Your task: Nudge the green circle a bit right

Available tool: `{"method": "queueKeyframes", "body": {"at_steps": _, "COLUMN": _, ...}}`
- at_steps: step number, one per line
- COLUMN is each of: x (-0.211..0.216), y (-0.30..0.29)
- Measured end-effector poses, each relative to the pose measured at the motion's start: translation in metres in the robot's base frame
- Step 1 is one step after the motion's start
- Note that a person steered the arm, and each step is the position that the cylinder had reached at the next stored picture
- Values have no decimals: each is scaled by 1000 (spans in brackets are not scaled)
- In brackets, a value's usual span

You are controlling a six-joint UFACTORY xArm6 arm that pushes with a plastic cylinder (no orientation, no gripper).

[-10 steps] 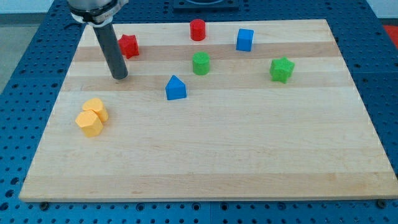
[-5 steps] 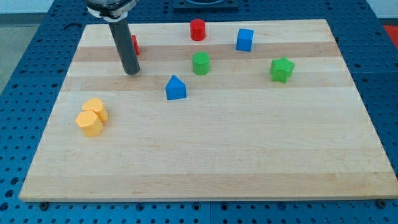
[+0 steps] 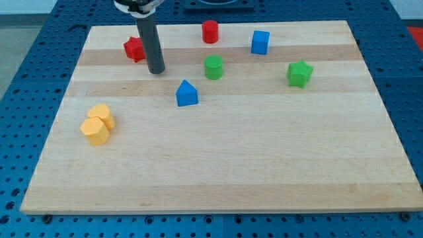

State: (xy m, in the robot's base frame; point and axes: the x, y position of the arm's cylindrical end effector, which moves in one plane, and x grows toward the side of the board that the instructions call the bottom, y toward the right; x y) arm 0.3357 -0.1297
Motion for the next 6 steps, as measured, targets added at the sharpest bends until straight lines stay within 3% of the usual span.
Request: {"method": "queueKeyframes", "body": {"at_steps": 6, "x": -4, "y": 81}}
